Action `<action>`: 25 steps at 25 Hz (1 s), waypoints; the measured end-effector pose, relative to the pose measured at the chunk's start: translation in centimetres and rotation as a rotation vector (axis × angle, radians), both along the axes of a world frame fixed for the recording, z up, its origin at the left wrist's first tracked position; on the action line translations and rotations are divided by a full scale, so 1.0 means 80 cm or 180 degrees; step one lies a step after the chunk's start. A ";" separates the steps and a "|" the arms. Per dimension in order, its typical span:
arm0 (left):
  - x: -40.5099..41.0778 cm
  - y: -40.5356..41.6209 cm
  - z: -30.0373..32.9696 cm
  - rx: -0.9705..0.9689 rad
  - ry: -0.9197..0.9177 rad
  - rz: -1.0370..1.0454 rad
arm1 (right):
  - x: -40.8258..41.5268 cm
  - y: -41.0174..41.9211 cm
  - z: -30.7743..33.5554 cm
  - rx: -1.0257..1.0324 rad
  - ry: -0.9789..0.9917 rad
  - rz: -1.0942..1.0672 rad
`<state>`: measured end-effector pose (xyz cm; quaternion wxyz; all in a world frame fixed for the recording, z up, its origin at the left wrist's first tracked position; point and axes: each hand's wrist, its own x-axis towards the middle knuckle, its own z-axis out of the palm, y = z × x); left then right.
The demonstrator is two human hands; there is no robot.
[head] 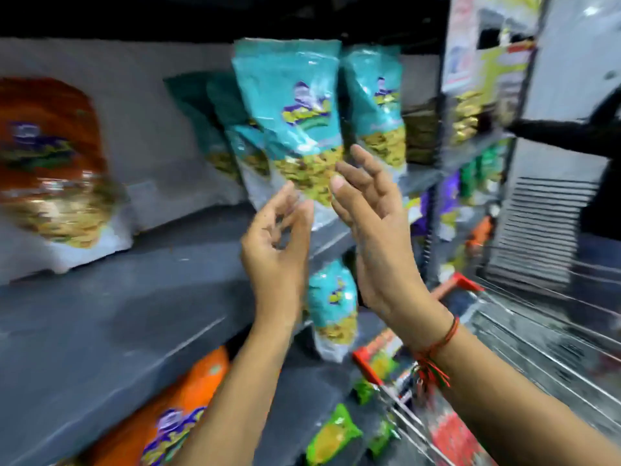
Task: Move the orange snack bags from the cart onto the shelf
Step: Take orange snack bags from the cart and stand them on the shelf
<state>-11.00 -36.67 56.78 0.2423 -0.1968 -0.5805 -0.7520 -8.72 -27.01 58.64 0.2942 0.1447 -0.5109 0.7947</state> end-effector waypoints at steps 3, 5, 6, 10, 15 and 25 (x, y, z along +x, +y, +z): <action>-0.009 0.112 -0.063 -0.0399 -0.0404 -0.0891 | 0.018 0.106 -0.031 -0.0071 -0.0326 -0.0546; -0.016 0.175 -0.117 -0.0708 -0.0622 -0.1354 | 0.034 0.166 -0.063 0.0068 -0.0600 -0.0814; -0.017 0.214 -0.151 -0.0960 -0.0758 -0.1580 | 0.043 0.204 -0.088 0.0135 -0.0798 -0.0981; 0.000 0.327 -0.305 -0.1808 -0.1760 -0.2555 | 0.093 0.326 -0.228 0.0249 -0.1752 -0.1393; 0.016 0.383 -0.506 -0.2956 -0.2889 -0.3146 | 0.183 0.424 -0.481 0.0131 -0.3503 -0.1428; 0.051 0.400 -0.749 -0.5671 -0.4126 -0.3215 | 0.247 0.433 -0.772 -0.0331 -0.5452 0.0272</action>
